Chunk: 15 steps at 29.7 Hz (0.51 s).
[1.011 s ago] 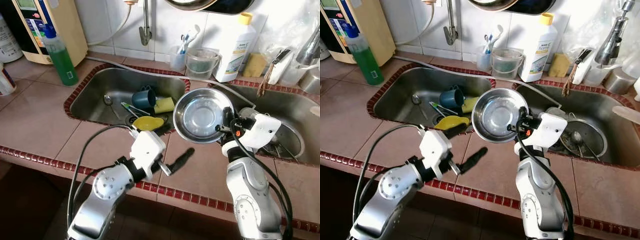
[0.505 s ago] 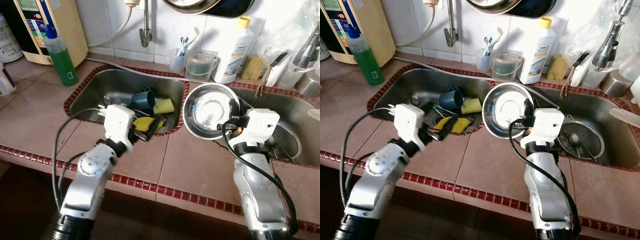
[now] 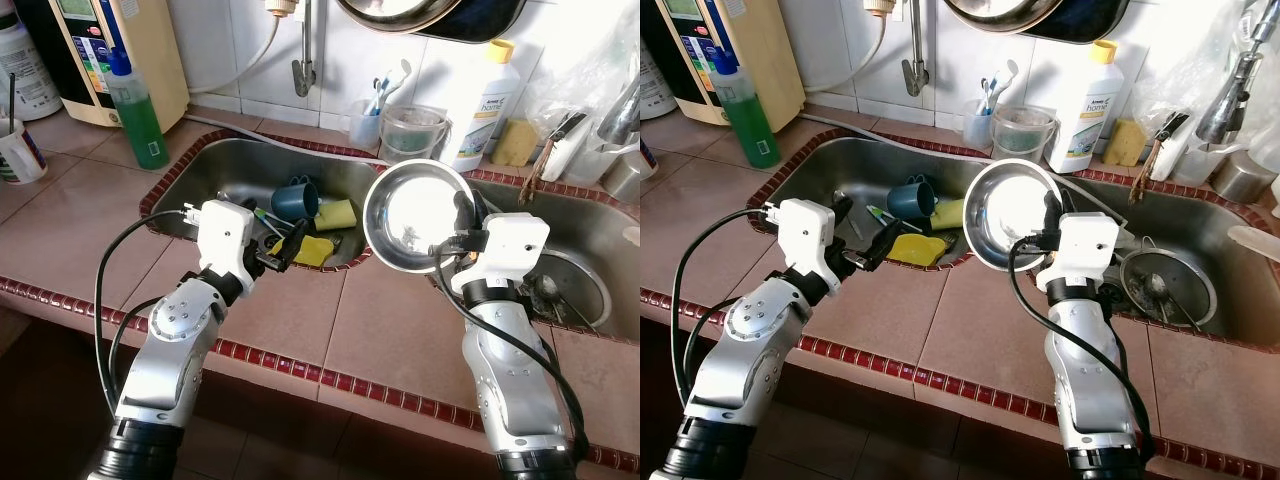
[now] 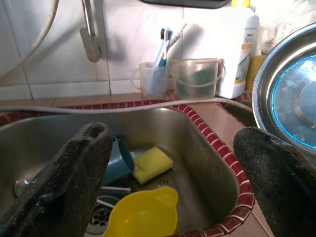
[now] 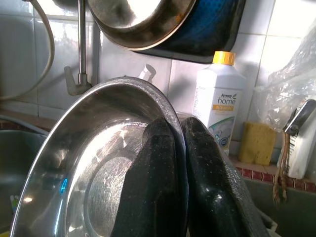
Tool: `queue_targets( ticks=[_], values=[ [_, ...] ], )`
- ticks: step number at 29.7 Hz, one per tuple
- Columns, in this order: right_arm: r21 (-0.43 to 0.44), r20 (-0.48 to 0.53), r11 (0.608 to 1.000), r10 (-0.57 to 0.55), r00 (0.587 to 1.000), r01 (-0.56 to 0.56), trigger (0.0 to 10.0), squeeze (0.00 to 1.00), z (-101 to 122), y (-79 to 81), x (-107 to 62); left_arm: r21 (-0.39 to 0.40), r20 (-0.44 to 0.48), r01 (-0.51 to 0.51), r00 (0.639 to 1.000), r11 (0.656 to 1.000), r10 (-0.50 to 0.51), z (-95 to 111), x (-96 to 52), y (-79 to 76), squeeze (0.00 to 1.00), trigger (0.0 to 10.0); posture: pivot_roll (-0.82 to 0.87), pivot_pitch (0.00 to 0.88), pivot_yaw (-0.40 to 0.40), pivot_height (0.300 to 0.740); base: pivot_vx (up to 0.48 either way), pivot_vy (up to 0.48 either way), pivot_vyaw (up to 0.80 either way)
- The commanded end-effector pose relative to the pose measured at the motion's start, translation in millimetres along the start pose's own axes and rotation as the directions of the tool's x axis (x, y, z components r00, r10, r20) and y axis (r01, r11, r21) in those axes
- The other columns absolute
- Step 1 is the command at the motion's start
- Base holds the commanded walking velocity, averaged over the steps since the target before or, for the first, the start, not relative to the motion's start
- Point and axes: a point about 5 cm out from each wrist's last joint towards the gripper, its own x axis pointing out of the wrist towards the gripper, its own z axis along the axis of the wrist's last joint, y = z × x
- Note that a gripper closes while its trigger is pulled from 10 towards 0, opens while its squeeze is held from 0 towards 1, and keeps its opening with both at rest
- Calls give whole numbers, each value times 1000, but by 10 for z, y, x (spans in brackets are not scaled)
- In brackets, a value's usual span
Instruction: Kitchen organization
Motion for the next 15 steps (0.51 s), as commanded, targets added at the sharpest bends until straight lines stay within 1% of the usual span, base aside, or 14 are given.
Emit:
queue_targets(
  ticks=[1, 6, 12, 15],
  values=[
    [0, 19, 1000, 2, 1000, -2, 10000, 0, 24, 9, 19, 13, -12, 1, 1000, 1000, -1, -1, 20, 6, 0, 10000, -173, 29, -29, 732, 0, 0, 0],
    [-1, 20, 1000, 2, 1000, -2, 10000, 0, 23, 12, 19, 15, -11, 5, 1000, 1000, -5, 3, 26, 4, 0, 10000, -173, 31, -29, 732, 0, 0, 0],
    [-2, 18, 1000, 6, 1000, -6, 10000, 0, 17, 23, -6, -9, -14, 20, 1000, 1000, -20, -2, 27, -12, 0, 10000, -176, 37, -25, 732, 0, 0, 0],
    [-2, 18, 1000, 6, 1000, -6, 10000, 0, 14, 28, -12, -13, -20, 24, 1000, 1000, -24, -6, 30, -16, 0, 10000, -176, 38, -25, 732, 0, 312, 0]
  ],
)
